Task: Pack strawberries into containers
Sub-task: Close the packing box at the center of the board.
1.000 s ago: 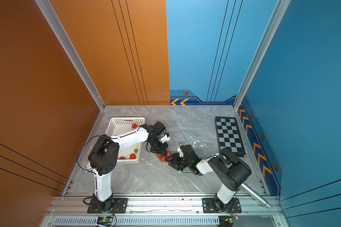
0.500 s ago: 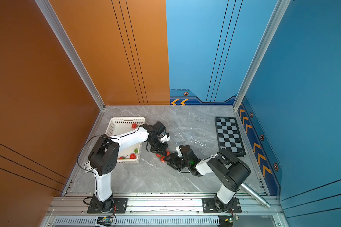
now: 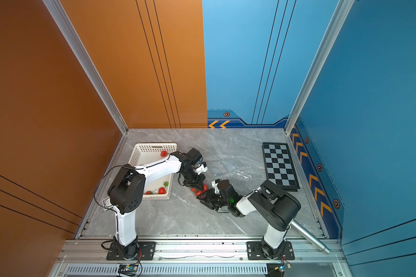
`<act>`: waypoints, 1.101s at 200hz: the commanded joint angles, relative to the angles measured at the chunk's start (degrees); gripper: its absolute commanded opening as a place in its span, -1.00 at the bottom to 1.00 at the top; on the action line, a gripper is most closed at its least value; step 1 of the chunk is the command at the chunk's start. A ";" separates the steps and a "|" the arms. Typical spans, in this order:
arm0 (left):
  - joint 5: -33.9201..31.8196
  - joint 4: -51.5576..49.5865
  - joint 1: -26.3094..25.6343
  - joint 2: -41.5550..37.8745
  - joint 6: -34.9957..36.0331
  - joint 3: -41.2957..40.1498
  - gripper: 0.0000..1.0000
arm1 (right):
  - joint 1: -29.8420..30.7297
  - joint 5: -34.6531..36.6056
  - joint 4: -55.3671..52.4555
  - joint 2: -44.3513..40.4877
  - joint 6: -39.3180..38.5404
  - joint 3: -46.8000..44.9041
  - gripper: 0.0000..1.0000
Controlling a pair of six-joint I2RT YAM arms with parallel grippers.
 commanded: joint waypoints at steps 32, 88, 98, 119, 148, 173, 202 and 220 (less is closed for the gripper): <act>-1.83 -0.68 -0.62 -1.20 -0.18 -0.26 -0.84 | -0.38 2.03 0.15 -0.07 -0.30 -0.50 -0.35; -2.25 -0.70 -0.56 -1.74 -0.27 -0.15 -0.71 | -0.42 1.63 -0.20 -0.24 -0.52 -0.66 -0.46; -2.32 -0.69 -0.62 -1.82 -0.36 -0.09 -0.71 | -0.36 1.64 -0.52 -0.35 -0.62 -0.62 -0.48; -2.48 -0.73 -0.61 -1.97 -0.37 -0.12 -0.71 | -0.51 1.58 -1.31 -0.61 -1.03 -0.59 -0.42; -3.93 -0.69 -0.37 -2.98 -0.54 -0.19 -0.69 | -1.37 2.08 -6.73 -2.88 -2.60 -0.54 -0.14; -3.47 0.91 0.53 -4.45 -1.25 -1.38 -0.61 | -1.91 2.74 -12.92 -5.56 -4.72 -0.23 0.16; -3.89 1.76 1.13 -5.99 -1.33 -2.48 -0.53 | -1.89 3.53 -18.22 -7.98 -6.67 0.89 0.28; -3.68 2.45 1.39 -6.83 -1.42 -3.04 -0.51 | -3.66 3.56 -19.45 -7.87 -7.12 1.83 0.28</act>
